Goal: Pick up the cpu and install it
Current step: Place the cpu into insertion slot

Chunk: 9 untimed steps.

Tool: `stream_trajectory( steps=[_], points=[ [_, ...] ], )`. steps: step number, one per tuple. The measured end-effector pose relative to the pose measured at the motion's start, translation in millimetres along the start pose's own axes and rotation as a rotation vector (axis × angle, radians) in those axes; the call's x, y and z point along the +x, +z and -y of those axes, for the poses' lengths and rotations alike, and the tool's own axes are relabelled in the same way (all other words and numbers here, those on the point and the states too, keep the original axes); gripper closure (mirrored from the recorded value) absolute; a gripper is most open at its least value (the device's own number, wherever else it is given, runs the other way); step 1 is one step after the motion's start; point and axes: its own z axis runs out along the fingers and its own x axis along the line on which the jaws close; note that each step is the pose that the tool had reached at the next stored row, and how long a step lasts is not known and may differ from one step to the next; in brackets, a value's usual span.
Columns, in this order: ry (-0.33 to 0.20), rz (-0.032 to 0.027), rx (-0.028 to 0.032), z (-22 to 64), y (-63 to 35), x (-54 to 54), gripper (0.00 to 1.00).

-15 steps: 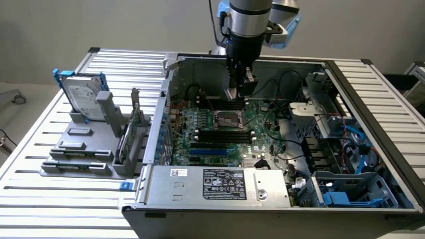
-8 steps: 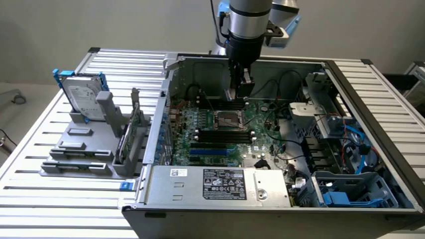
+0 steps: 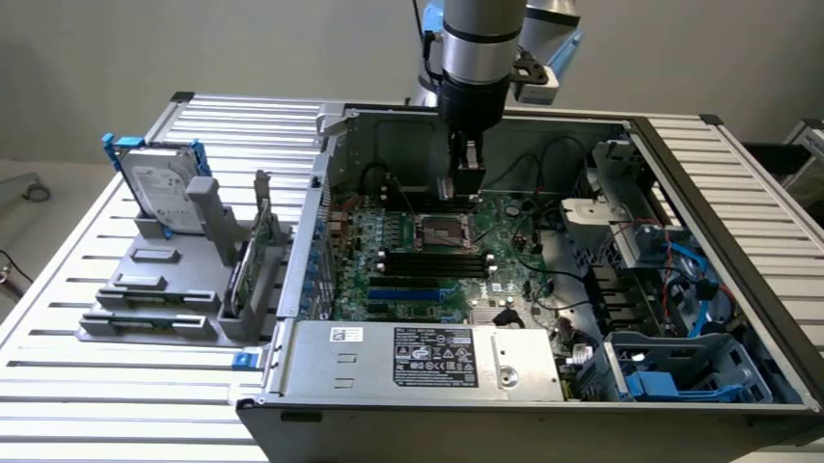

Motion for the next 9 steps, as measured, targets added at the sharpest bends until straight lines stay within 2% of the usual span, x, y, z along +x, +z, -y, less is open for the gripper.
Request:
stream_trajectory(
  steps=[2, 7, 9],
  points=[
    [0.014, 0.0013, -0.0005, 1.2, 2.2, 0.1, 0.45],
    [0.019, 0.0021, -0.0003, 12.4, 7.4, -0.2, 0.45],
    [0.02, 0.0022, -0.0003, 13.7, 9.3, -1.1, 0.45]
  ],
)
